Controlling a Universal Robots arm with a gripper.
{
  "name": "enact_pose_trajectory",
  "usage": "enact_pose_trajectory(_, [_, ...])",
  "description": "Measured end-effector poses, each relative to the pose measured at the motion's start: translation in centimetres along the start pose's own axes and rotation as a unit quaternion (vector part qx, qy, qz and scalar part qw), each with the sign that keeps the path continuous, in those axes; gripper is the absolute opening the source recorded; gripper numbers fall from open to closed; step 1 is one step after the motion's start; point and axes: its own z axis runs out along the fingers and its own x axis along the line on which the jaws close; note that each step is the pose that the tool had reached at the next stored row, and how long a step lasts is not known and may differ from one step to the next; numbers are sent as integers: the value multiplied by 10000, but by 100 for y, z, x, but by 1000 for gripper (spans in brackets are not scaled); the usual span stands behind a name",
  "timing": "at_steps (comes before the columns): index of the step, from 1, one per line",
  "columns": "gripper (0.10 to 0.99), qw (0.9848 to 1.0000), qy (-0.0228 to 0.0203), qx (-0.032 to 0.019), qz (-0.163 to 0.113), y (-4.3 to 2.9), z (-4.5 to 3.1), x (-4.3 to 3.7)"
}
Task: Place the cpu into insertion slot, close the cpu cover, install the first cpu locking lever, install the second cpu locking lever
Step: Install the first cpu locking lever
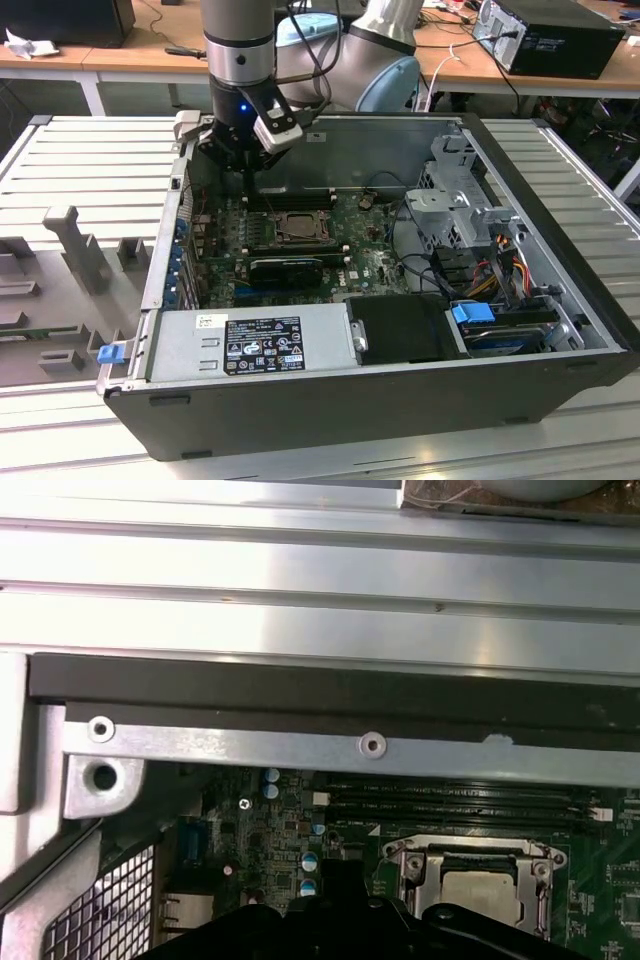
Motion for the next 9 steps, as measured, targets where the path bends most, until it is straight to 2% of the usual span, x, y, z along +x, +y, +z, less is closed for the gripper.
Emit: enact_pose_trajectory(9, [106,10000,0,0,1,-3,0,-79])
